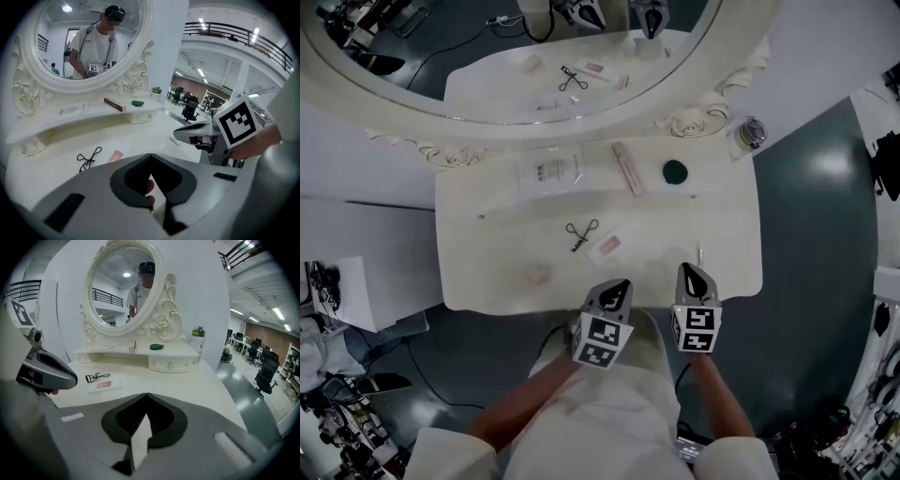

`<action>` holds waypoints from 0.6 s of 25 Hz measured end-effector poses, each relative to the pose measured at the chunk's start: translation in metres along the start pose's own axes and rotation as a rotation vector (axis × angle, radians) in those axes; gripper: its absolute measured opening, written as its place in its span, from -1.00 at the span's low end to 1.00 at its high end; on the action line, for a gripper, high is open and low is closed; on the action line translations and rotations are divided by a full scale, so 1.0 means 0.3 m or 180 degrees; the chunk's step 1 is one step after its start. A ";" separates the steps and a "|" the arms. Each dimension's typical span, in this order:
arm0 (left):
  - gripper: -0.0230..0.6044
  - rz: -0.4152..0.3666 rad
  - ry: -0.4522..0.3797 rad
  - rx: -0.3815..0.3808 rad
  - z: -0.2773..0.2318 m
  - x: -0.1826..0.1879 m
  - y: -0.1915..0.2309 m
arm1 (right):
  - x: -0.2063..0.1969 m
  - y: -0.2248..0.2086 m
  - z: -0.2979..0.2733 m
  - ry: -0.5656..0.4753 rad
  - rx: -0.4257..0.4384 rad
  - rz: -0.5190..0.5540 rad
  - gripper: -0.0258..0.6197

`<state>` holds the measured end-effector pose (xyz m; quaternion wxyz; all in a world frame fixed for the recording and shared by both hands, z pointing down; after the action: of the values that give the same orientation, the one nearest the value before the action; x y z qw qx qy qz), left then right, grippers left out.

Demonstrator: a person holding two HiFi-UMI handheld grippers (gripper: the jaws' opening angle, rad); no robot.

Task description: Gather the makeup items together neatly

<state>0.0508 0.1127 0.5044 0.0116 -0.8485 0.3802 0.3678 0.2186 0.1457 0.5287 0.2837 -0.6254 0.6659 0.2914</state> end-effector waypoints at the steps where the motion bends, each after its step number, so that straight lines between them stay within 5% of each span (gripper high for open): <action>1: -0.92 0.0006 -0.0007 0.0010 0.007 -0.002 0.002 | 0.004 0.010 0.004 -0.0012 0.0025 0.0019 -0.91; 15: -0.92 0.0203 -0.0092 0.0245 0.108 -0.053 0.076 | 0.070 0.180 0.004 -0.0081 0.0434 0.0214 -0.91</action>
<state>0.0088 0.1164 0.4968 0.0380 -0.8295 0.4208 0.3653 0.1636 0.1351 0.5141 0.3242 -0.5781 0.7012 0.2627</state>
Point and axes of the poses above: the fingertips, and each gripper's own axes: z backward along the fingers, y to its left, x out of its top, the point moved 6 cm from there along z, backward along the fingers, and after that the axes turned 6 degrees about z, right-handed, at the moved point
